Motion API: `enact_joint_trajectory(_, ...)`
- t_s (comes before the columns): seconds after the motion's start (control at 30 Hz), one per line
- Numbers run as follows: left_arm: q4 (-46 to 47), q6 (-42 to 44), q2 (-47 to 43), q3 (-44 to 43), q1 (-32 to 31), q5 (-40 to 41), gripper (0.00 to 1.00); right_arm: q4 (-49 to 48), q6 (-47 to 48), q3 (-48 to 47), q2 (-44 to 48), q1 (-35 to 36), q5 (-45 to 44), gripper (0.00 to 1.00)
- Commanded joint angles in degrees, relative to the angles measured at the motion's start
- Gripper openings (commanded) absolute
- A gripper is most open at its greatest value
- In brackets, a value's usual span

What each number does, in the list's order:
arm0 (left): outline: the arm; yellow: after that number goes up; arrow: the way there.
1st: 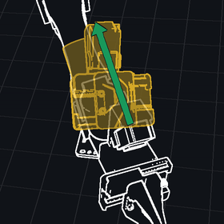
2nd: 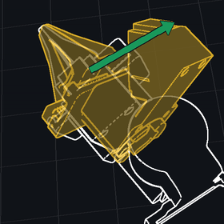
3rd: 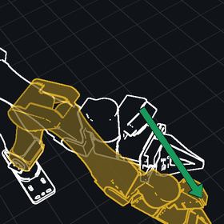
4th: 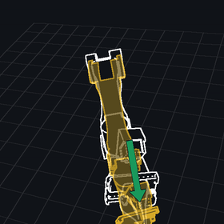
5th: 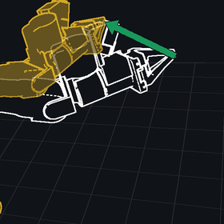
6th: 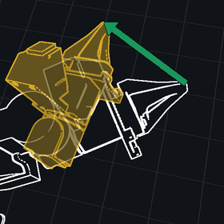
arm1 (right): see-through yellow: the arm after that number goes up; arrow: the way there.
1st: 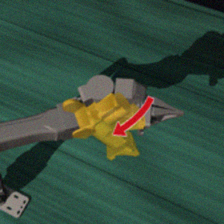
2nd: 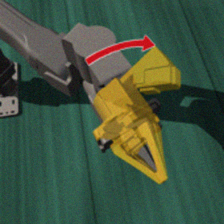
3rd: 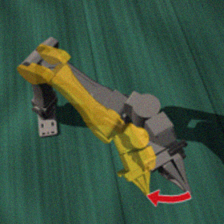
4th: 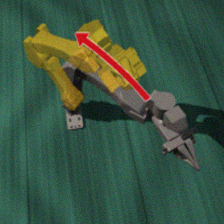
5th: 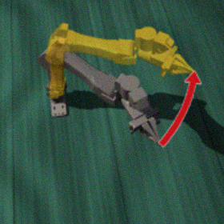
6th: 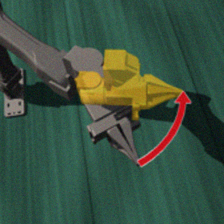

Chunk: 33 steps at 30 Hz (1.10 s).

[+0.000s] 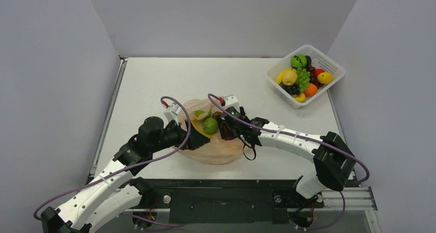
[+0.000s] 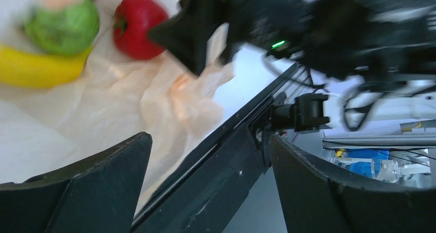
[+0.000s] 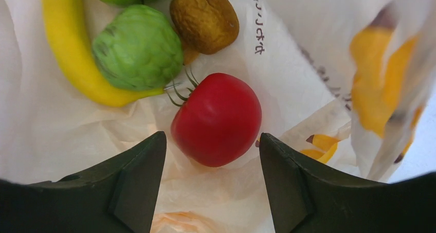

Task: Take the fake fruits out of the plastic bag

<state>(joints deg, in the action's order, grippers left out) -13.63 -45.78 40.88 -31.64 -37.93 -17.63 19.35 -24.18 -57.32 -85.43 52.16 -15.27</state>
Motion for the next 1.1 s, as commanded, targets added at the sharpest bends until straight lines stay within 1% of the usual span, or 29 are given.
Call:
enact_joint_trajectory(0.0, -9.18, 10.28, 1.35, -16.54, 0.01, -0.1, 0.84, -0.76, -0.56, -1.99, -1.66, -0.05, -4.08, 0.62)
enact_joint_trajectory(0.1, -14.76, 15.62, 3.16, -28.53, 0.11, 3.16, 0.86, -1.64, -1.2, -1.42, -3.0, 0.15, -4.83, 0.62)
enact_joint_trajectory(0.13, -17.27, 18.42, 3.64, -30.7, 0.13, 4.07, 0.87, -1.72, -1.21, -1.45, -3.3, 0.25, -5.14, 0.62)
enact_joint_trajectory(0.17, -18.34, 19.8, 4.46, -35.1, 0.18, 6.35, 0.87, -1.79, -1.28, -1.43, -3.99, 0.32, -5.18, 0.62)
enact_joint_trajectory(0.2, -20.14, 22.63, 4.86, -37.24, 0.16, 7.64, 0.88, -2.02, -1.43, -1.37, -4.37, 0.55, -5.27, 0.62)
enact_joint_trajectory(0.23, -20.79, 25.09, 5.6, -40.73, 0.19, 11.13, 0.89, -2.21, -1.45, -1.25, -5.0, 0.7, -5.53, 0.62)
enact_joint_trajectory(0.27, -21.74, 26.25, 5.91, -42.38, 0.16, 13.24, 0.91, -2.41, -1.52, -1.27, -5.27, 0.91, -5.81, 0.62)
enact_joint_trajectory(0.3, -21.85, 28.83, 6.37, -44.92, 0.17, 17.41, 0.93, -2.51, -1.59, -1.29, -5.74, 0.99, -6.15, 0.61)
enact_joint_trajectory(0.33, -21.26, 30.06, 6.61, -45.88, 0.2, 19.89, 0.95, -2.58, -1.53, -1.23, -5.9, 1.04, -6.25, 0.61)
enact_joint_trajectory(0.37, -20.82, 32.44, 6.68, -47.33, 0.24, 24.94, 0.96, -2.81, -1.42, -1.27, -6.18, 1.2, -6.5, 0.6)
enact_joint_trajectory(0.4, -19.55, 33.97, 6.85, -47.79, 0.23, 27.17, 0.97, -2.87, -1.24, -1.4, -6.3, 1.24, -6.56, 0.6)
enact_joint_trajectory(0.43, -17.5, 36.96, 6.93, -48.05, 0.23, 31.15, 0.97, -2.82, -1.1, -1.49, -6.56, 1.29, -6.65, 0.6)
enact_joint_trajectory(0.47, -16.22, 38.38, 7.0, -47.8, 0.27, 33.0, 0.97, -2.78, -1.03, -1.66, -6.75, 1.28, -6.68, 0.6)
enact_joint_trajectory(0.5, -13.41, 41.1, 7.01, -46.56, 0.29, 36.48, 0.97, -2.8, -1.04, -1.74, -7.1, 1.28, -6.63, 0.6)
enact_joint_trajectory(0.6, -9.24, 45.0, 7.74, -42.84, 0.68, 41.63, 0.97, -2.92, -1.12, -2.19, -7.88, 1.31, -6.52, 0.6)
enact_joint_trajectory(0.7, -4.34, 50.01, 7.58, -37.5, 1.31, 43.85, 0.97, -3.33, -1.26, -2.27, -8.98, 1.31, -6.23, 0.6)
enact_joint_trajectory(0.8, 0.64, 51.9, 5.43, -28.77, 2.21, 46.5, 0.97, -3.38, -1.38, -2.72, -10.31, 1.34, -6.2, 0.57)
enact_joint_trajectory(0.83, 2.45, 52.87, 4.95, -27.4, 2.45, 46.78, 0.97, -3.19, -1.59, -2.95, -10.47, 1.34, -6.1, 0.56)
enact_joint_trajectory(0.93, 2.34, 53.42, 3.03, -25.25, 3.28, 48.03, 0.97, -3.46, -1.96, -3.1, -10.47, 1.52, -5.9, 0.53)
enact_joint_trajectory(1.0, 2.94, 53.73, 1.71, -24.01, 3.3, 48.95, 0.97, -2.85, -2.33, -3.55, -11.02, 1.49, -6.5, 0.56)
enact_joint_trajectory(1.03, 3.53, 53.8, 1.2, -23.61, 3.3, 49.06, 0.97, -2.45, -2.75, -4.0, -11.23, 1.52, -6.82, 0.6)
enact_joint_trajectory(1.07, 3.79, 53.89, 0.24, -22.89, 3.37, 49.39, 0.97, -1.83, -2.95, -4.14, -11.75, 1.49, -7.39, 0.61)
